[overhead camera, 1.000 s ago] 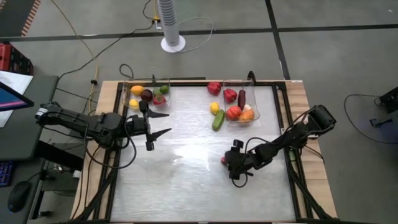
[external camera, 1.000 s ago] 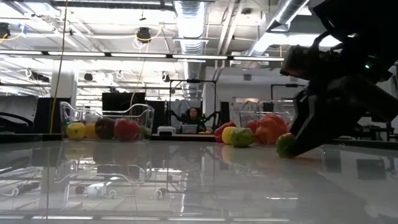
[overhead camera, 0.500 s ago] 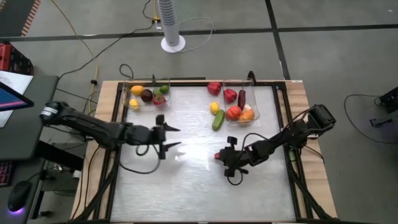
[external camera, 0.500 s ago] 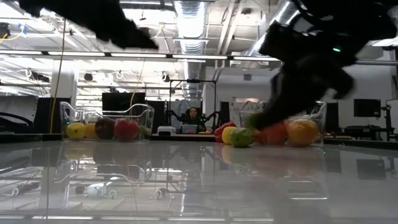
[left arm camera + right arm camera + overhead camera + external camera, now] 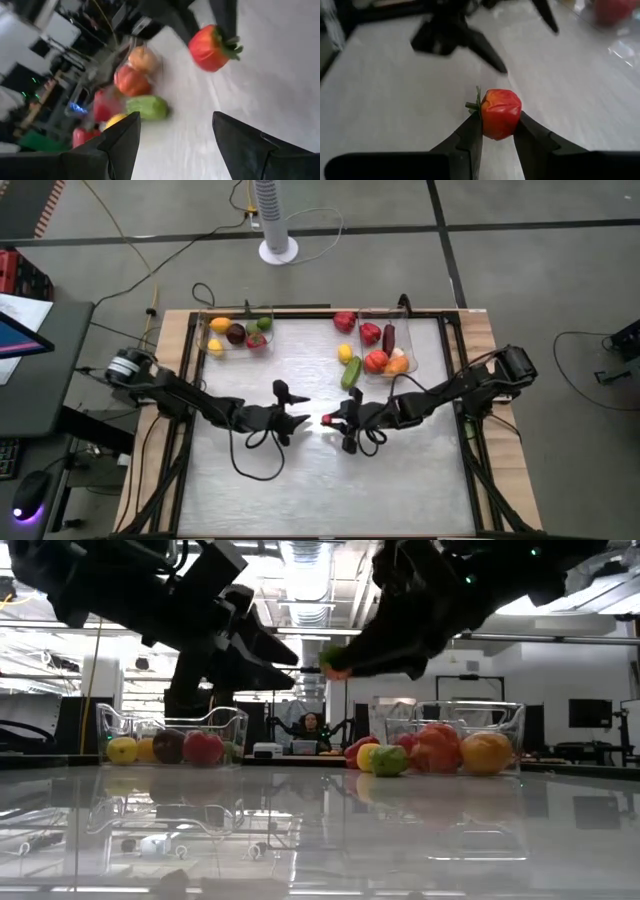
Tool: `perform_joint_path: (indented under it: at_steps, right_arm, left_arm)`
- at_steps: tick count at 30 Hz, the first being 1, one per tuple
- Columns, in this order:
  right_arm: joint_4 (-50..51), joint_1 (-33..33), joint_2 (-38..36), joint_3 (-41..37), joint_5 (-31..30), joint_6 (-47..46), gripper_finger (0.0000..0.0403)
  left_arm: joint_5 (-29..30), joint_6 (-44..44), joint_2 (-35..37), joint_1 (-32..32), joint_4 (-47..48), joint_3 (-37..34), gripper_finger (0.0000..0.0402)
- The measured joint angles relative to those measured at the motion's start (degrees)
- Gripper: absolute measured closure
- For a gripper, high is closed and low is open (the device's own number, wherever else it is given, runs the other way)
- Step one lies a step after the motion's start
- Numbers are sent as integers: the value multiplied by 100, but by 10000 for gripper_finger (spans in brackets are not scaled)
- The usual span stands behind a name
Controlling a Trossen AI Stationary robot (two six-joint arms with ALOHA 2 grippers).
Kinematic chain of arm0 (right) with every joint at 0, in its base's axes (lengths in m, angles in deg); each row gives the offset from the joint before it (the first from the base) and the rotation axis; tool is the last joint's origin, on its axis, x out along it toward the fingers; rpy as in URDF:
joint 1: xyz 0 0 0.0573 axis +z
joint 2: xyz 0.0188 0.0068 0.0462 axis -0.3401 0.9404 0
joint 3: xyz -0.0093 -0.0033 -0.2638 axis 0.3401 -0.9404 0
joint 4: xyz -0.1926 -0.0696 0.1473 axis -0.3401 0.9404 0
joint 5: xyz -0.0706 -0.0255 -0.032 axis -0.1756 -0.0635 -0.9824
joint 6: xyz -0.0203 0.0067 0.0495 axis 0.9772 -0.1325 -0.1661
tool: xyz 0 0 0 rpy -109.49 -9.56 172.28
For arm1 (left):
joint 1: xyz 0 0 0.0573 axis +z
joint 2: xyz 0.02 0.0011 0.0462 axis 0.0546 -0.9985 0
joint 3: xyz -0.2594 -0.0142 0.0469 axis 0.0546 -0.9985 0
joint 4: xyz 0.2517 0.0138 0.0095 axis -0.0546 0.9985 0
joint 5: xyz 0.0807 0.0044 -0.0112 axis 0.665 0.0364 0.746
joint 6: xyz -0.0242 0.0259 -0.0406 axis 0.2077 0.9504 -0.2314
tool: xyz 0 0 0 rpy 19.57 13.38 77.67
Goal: Sort produce into baskets
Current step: Put the red tomato into the left transparent bin
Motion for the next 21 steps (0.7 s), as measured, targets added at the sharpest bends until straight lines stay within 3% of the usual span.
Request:
perform_joint_path:
  at_steps: [10,16,21]
  right_arm:
    - [-594,-44,17,0,81,-13,274]
    - [-766,-44,20,0,85,-10,274]
    - [-816,-34,20,0,159,-11,274]
  left_arm:
    - [-87,1865,-678,-104,-1635,16,166]
    - [-660,2426,-705,-34,-1591,276,166]
    - [-730,2552,-705,-16,-1554,407,166]
